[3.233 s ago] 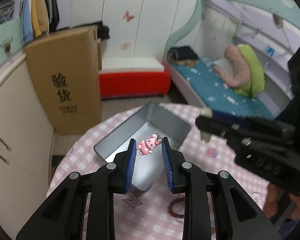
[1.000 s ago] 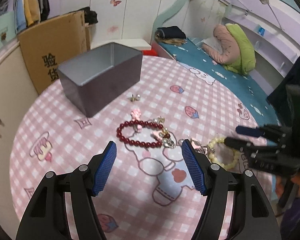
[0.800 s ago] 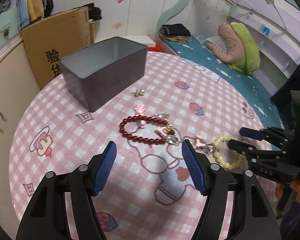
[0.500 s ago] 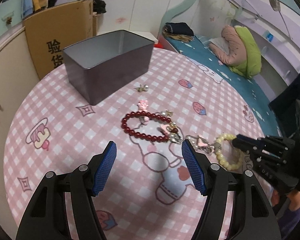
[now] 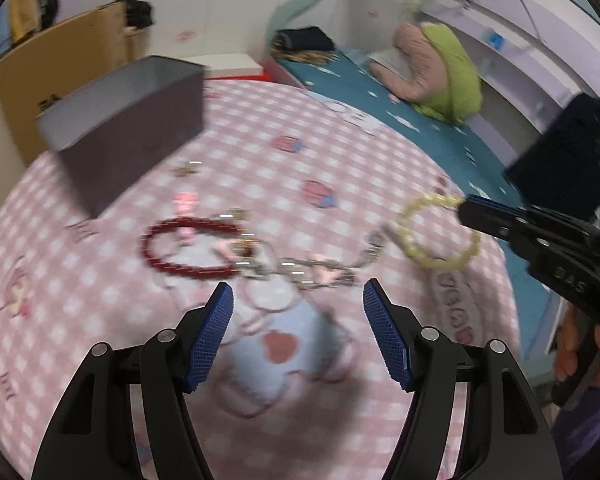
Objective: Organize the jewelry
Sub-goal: 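Grasp the pale yellow bead bracelet with the right gripper and lift it, then grasp the pearl chain with pink charms with left while right holds the bracelet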
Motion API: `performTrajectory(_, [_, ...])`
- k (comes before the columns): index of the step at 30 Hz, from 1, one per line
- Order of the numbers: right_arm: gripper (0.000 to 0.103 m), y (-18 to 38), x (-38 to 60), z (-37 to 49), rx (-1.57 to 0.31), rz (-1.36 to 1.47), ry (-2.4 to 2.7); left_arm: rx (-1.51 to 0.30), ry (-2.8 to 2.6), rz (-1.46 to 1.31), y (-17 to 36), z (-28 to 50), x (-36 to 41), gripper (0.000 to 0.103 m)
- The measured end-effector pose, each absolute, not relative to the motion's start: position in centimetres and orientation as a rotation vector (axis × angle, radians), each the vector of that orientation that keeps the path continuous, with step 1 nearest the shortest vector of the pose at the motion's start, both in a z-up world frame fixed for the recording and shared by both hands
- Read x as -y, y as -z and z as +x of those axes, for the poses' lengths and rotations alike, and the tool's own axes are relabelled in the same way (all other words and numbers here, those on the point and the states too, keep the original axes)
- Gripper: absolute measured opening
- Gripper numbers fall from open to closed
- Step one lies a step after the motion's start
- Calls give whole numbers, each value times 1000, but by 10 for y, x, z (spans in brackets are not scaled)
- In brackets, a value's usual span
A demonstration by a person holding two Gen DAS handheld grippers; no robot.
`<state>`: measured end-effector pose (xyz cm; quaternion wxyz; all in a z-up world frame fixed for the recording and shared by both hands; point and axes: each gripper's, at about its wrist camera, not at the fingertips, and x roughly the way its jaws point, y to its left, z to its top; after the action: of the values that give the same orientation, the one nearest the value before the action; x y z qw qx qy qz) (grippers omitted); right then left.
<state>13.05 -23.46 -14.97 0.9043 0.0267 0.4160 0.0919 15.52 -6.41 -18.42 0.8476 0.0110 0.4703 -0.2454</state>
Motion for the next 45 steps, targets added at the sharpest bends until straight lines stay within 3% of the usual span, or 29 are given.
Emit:
performTrajectory(5, [9,157,247,126,-875,90,-183,-989,539,91,191,152,95,65])
performTrajectory(11, [9,166,260,124,-884,131,-197,-995,499,145,201,157,110,42])
performTrajectory(15, [9,173,264,124,-895,149,-208,-987,485,145,198,158,112,35])
performTrajectory(19, [9,178,266,124,-898,163,-225,-961,487,181,192,149,118,35])
performTrajectory(23, [9,183,265,125,-902,172,-246,-970,479,178,193,145,122,24])
performTrajectory(45, [9,201,264,125,-935,198,-338,-1036,417,97,204,168,128,25])
